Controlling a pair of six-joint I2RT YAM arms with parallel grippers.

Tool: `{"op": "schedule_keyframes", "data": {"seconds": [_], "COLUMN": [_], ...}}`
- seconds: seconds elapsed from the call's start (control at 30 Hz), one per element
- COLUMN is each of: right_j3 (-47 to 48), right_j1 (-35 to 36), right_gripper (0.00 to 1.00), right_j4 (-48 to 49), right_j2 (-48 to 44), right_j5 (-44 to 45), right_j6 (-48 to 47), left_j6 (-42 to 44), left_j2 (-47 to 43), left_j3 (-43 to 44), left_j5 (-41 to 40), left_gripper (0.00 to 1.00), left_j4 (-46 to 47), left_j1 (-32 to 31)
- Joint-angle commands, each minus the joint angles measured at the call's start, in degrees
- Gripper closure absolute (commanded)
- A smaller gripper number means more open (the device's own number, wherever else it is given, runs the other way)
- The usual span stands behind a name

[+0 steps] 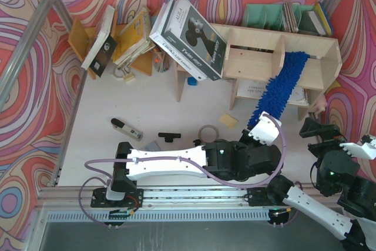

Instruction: Dust the bookshelf with a duster

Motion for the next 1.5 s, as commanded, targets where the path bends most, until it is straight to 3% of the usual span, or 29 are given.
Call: {"op": "schedule_keyframes", "data": {"seconds": [0.0, 0.33, 0.57, 0.8, 0.93, 1.17, 1.33, 1.47], "right_j3": [-0.53, -0.92, 6.10, 9.34, 10.02, 4.92, -2.03, -5.50], "right_j1": [0.06, 0.64, 3.58, 9.92, 11.78, 14.52, 15.94, 15.92], "right_gripper": [0.01, 0.01, 0.02, 0.03, 0.03, 0.04, 0.09, 0.11], "right_j4": [-0.11, 11.14, 6.90, -11.80, -17.72, -14.40, 0.52, 2.78], "right_j2": [0.93, 8.30, 18.62, 23.66, 24.99, 22.88, 18.31, 16.74], "right_j5": [0.32, -13.93, -9.08, -3.30, -1.09, 0.86, -0.09, -1.12], "right_j6": [0.81, -0.62, 4.81, 26.98, 32.41, 32.74, 21.89, 24.29], "left_j6": [-1.25, -2.43, -3.30, -3.58, -3.71, -4.00, -4.04, -4.01], "left_j2": [0.23, -2.09, -4.42, -6.04, -6.31, -6.62, -6.70, -6.69], "left_j3": [1.93, -2.29, -6.92, -9.68, -10.27, -10.80, -11.00, -10.93], "left_j5": [2.26, 2.12, 2.93, 3.01, 3.14, 3.24, 3.47, 3.37], "left_gripper": [0.99, 1.00, 1.00, 1.00, 1.00, 1.00, 1.00, 1.00], "left_j4": [-1.16, 1.30, 3.89, 5.68, 5.89, 6.14, 6.55, 6.64], "left_j1": [1.00, 1.00, 1.00, 0.99, 0.93, 0.93, 0.91, 0.91]}}
